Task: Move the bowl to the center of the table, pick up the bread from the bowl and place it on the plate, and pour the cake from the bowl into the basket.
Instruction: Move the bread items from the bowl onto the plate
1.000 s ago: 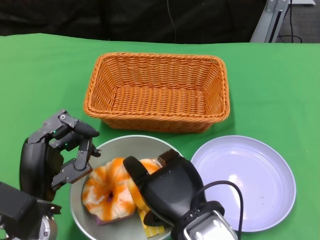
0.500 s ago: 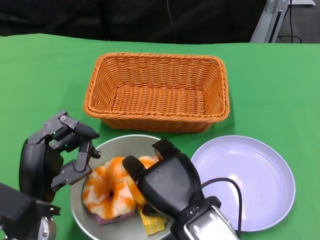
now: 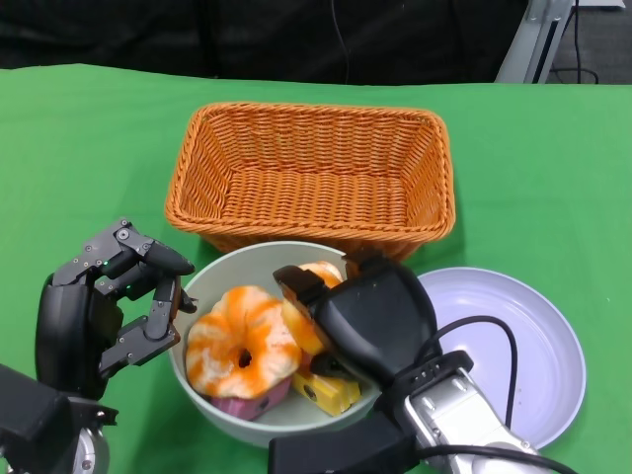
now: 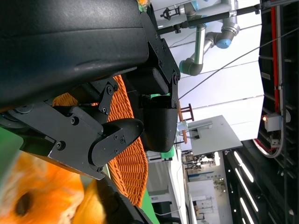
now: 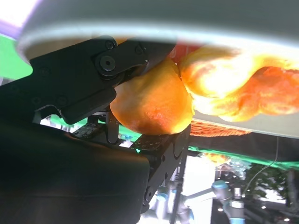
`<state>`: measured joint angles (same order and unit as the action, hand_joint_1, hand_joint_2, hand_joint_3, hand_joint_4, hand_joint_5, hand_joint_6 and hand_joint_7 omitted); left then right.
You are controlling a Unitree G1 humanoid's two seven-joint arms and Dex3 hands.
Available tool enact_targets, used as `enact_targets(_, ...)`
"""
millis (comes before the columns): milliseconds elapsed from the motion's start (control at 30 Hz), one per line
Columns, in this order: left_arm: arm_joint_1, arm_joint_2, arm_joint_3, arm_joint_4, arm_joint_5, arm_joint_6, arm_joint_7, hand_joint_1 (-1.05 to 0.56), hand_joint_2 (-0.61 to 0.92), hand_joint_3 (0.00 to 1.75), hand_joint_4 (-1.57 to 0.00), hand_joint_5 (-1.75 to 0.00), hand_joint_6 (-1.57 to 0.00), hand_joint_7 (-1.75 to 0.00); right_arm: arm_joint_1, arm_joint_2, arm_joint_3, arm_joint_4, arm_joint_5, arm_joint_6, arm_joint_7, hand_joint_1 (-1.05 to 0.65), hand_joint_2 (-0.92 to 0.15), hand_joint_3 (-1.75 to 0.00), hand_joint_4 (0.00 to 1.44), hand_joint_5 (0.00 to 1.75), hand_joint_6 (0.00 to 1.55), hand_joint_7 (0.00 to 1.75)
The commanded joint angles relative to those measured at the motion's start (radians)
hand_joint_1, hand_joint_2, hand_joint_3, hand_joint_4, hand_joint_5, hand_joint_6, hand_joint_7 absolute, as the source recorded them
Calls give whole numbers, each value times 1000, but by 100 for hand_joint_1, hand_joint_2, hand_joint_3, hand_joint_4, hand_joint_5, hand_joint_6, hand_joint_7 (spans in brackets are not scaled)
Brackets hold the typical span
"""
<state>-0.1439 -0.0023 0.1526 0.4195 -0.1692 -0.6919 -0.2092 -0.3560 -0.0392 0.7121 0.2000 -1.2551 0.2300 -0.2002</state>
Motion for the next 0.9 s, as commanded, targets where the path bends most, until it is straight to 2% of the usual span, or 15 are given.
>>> enact_targets(33, -1, 22, 4, 21, 2, -22, -7, -8, 62, 96, -81, -154, -79, -122, -5, -17, -30, -5, 38, -13, -36, -35, -92, -3, 65, 132, 108, 4)
enact_targets(233, -8, 27, 3, 36, -2, -29, -10, -9, 63, 94, -82, -154, -79, -122, 10, -30, -54, -25, 127, -90, -77, -32, -92, -16, 64, 137, 112, 7)
enact_targets(267, -9, 27, 3, 37, -4, -27, -11, -10, 63, 94, -81, -154, -79, -122, 14, -31, -59, -33, 150, -105, -70, -32, -92, -16, 59, 143, 111, 8)
enact_targets(333, -10, 28, 2, 40, -6, -30, -15, -10, 63, 94, -81, -154, -80, -121, 24, -32, -75, -46, 211, -154, -77, -31, -92, -14, 53, 154, 81, 71)
enact_targets(367, -11, 28, 3, 42, -5, -34, -15, -10, 63, 94, -81, -154, -80, -121, 27, -32, -81, -47, 232, -174, -87, -30, -92, -10, 56, 151, 74, 86)
enact_targets(433, -13, 28, 4, 46, -6, -36, -19, -10, 62, 94, -82, -154, -80, -121, 36, -32, -101, -50, 301, -241, -107, -30, -92, -9, 58, 150, 71, 93)
enact_targets(567, -13, 28, 4, 46, -10, -31, -22, -12, 61, 95, -82, -155, -80, -121, 51, -22, -130, -79, 385, -301, -99, -31, -92, -11, 63, 139, 78, 72)
enact_targets(900, -14, 26, 6, 46, -8, -35, -19, -11, 61, 96, -81, -156, -79, -121, 104, 6, -197, -185, 524, -348, -81, -26, -92, -11, 72, 133, 88, 61)
